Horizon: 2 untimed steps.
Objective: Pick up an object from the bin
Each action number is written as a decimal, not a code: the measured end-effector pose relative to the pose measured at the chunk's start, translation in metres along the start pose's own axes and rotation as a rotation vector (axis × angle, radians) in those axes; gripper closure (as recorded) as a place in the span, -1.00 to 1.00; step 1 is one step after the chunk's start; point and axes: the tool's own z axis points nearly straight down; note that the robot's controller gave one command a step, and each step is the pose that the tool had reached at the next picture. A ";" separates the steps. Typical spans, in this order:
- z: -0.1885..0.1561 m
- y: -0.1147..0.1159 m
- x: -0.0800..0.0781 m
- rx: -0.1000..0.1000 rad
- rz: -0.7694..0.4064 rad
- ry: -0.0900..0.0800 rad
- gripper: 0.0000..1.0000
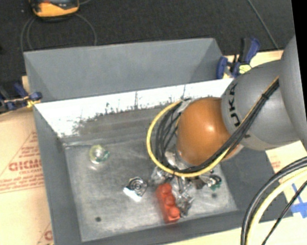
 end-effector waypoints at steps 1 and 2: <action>-0.002 0.004 -0.050 -0.001 -0.269 0.001 -1.00; 0.007 0.022 -0.075 0.004 -0.397 0.000 -1.00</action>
Offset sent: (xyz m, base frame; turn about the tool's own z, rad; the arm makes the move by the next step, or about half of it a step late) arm 0.0392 0.0296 0.0012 -0.2698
